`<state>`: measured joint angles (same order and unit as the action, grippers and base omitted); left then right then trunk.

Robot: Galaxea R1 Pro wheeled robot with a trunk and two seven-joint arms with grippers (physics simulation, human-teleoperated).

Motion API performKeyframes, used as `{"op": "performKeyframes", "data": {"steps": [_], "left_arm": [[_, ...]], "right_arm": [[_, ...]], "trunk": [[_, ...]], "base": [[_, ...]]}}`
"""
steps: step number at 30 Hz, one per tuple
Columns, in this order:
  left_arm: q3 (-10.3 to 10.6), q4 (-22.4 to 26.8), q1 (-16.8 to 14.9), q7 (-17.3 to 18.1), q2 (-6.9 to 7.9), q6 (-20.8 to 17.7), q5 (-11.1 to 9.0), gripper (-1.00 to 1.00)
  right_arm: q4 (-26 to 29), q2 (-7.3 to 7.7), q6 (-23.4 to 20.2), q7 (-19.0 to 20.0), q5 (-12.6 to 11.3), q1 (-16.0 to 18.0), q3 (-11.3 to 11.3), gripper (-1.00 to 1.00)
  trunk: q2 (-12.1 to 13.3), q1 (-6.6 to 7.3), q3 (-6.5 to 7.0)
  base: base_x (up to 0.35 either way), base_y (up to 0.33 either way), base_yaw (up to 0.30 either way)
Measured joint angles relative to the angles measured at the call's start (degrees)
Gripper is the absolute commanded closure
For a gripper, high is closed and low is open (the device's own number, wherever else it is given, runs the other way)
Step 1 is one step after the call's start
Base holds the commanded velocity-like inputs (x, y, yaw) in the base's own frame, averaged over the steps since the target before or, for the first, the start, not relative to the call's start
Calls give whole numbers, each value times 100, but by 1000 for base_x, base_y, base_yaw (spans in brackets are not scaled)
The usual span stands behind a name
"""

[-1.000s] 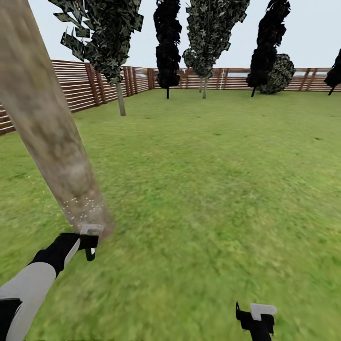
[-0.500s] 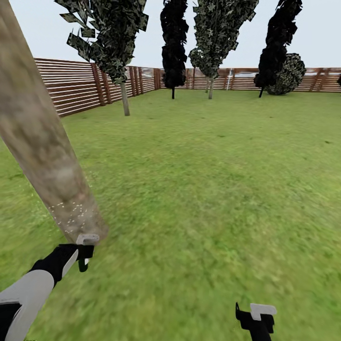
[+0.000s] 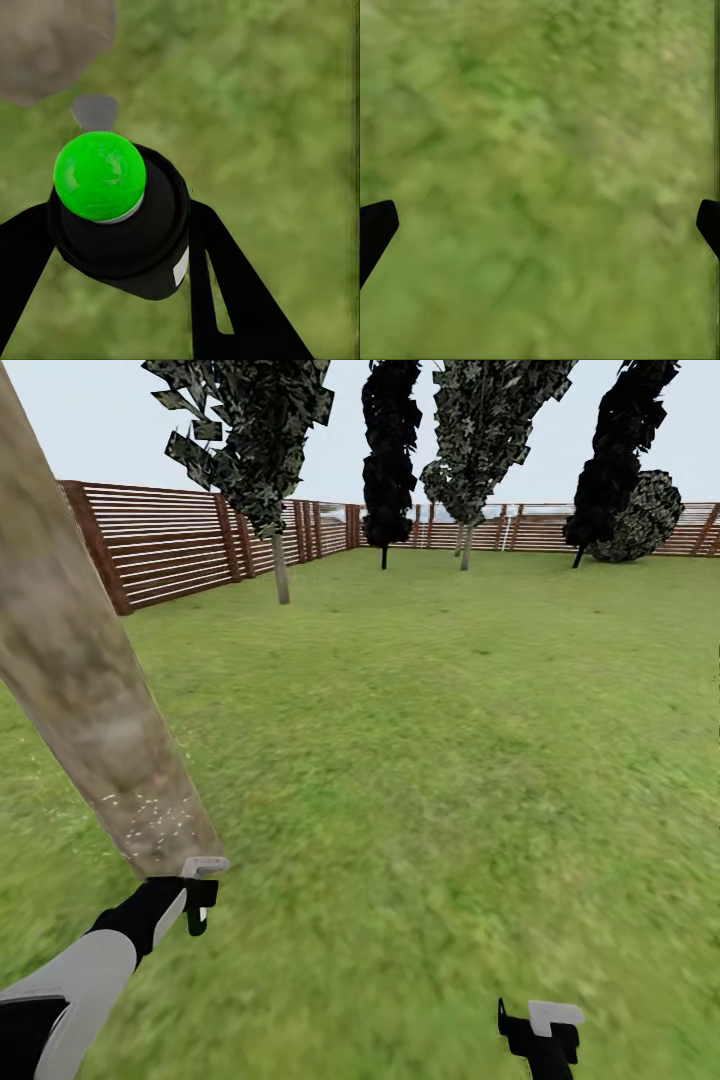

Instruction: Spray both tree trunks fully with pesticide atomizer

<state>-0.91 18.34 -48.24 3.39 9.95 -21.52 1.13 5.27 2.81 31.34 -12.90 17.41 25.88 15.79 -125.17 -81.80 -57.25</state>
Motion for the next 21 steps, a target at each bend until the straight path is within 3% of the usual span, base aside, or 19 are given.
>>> {"op": "performKeyframes", "data": {"steps": [6,16,21], "left_arm": [[-4,0,68,-12,15,-1,12,100],[-2,2,81,-12,8,5,4,100],[-3,-6,81,-19,3,214,-6,100]], "right_arm": [[0,-2,0,0,-8,0,-1,-100],[-5,-9,-1,0,-9,3,0,-100],[-11,-9,-1,0,-9,2,0,-100]], "trunk": [[0,1,0],[0,2,0],[0,2,0]], "base": [[31,-275,34],[203,-234,265],[233,-218,276]]}}
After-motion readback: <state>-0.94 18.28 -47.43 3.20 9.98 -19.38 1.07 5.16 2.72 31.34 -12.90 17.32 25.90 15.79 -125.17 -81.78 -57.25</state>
